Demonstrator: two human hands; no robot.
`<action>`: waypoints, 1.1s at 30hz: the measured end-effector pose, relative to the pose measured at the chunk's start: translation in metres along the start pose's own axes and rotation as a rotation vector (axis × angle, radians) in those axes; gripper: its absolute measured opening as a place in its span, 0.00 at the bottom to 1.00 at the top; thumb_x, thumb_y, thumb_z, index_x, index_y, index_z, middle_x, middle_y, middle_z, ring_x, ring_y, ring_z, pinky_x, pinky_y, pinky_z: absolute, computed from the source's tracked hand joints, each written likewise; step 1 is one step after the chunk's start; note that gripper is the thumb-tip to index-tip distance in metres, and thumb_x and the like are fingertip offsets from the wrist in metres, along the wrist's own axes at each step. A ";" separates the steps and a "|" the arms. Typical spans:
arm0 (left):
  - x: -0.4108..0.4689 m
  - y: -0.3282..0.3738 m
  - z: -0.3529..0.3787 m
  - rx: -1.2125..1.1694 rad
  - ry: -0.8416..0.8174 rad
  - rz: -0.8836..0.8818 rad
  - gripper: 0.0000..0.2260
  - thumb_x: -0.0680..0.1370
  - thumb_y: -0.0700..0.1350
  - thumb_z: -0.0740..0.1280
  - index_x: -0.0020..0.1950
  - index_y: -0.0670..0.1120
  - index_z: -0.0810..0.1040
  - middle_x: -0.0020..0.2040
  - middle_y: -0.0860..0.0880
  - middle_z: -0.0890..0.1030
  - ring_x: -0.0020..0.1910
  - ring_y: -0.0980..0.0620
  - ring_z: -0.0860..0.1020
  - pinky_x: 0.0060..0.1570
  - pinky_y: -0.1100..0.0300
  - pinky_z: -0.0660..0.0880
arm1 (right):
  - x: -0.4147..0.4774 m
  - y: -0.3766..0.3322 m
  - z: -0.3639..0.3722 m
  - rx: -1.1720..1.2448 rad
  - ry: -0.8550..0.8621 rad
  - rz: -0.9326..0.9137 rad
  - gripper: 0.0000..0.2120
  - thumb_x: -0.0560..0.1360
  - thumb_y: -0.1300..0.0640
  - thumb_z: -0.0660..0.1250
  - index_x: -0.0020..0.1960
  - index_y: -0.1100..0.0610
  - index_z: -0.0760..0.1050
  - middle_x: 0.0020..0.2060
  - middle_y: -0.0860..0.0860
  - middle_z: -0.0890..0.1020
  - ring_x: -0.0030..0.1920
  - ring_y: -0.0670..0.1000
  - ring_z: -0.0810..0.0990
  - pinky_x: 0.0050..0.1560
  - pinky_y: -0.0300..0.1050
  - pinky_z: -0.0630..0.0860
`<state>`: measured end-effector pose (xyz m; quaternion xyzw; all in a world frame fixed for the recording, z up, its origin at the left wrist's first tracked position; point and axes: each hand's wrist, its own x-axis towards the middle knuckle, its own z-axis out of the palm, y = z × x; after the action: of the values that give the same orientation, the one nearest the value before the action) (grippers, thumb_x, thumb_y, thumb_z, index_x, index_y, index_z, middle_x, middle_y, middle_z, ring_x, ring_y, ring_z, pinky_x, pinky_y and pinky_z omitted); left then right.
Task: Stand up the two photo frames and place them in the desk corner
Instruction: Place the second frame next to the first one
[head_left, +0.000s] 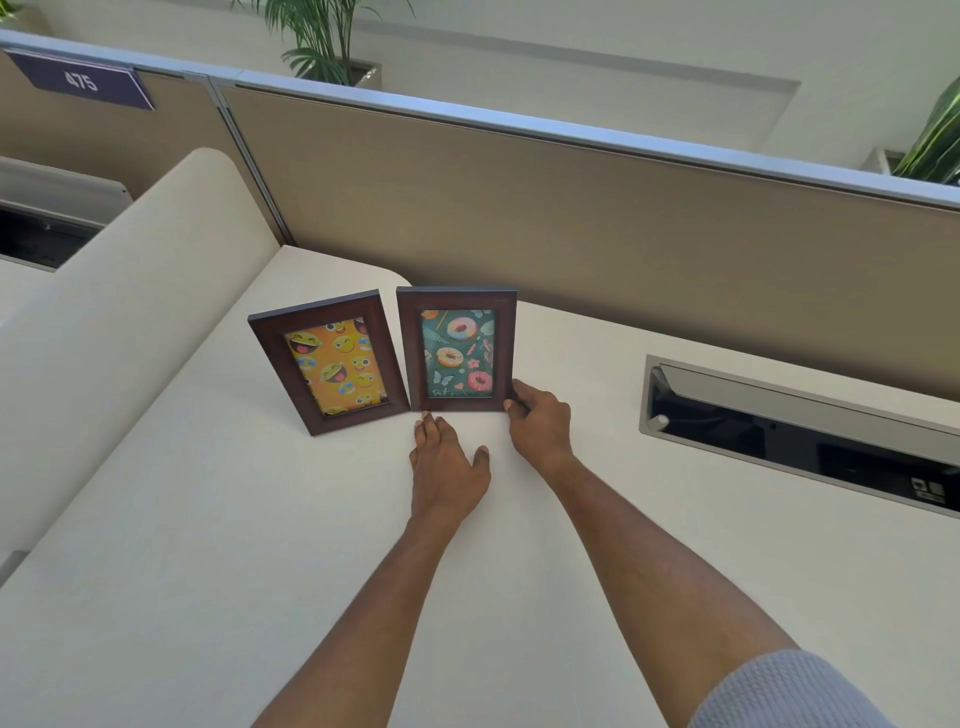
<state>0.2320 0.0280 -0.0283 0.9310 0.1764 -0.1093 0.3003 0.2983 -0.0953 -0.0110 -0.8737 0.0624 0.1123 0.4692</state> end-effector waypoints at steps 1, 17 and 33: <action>0.000 0.000 0.000 0.008 -0.004 0.003 0.36 0.83 0.53 0.62 0.82 0.34 0.51 0.84 0.38 0.49 0.84 0.43 0.46 0.80 0.48 0.51 | 0.000 0.000 0.000 0.004 0.001 0.001 0.19 0.83 0.63 0.61 0.74 0.60 0.74 0.68 0.56 0.81 0.69 0.57 0.78 0.72 0.42 0.68; 0.001 -0.001 -0.004 0.097 -0.046 0.014 0.37 0.82 0.53 0.63 0.82 0.34 0.50 0.84 0.37 0.49 0.84 0.42 0.46 0.80 0.48 0.53 | -0.003 -0.001 0.000 0.020 0.020 -0.004 0.18 0.83 0.65 0.62 0.71 0.59 0.77 0.64 0.56 0.84 0.65 0.57 0.80 0.68 0.41 0.70; -0.003 -0.001 -0.009 0.090 -0.040 0.014 0.38 0.81 0.54 0.64 0.82 0.35 0.51 0.84 0.39 0.50 0.84 0.44 0.47 0.79 0.50 0.55 | -0.008 -0.004 -0.003 0.131 0.017 0.032 0.18 0.81 0.64 0.63 0.69 0.57 0.79 0.62 0.53 0.85 0.64 0.54 0.82 0.63 0.37 0.72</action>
<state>0.2295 0.0333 -0.0210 0.9424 0.1588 -0.1336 0.2623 0.2923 -0.0952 -0.0043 -0.8409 0.0878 0.1080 0.5230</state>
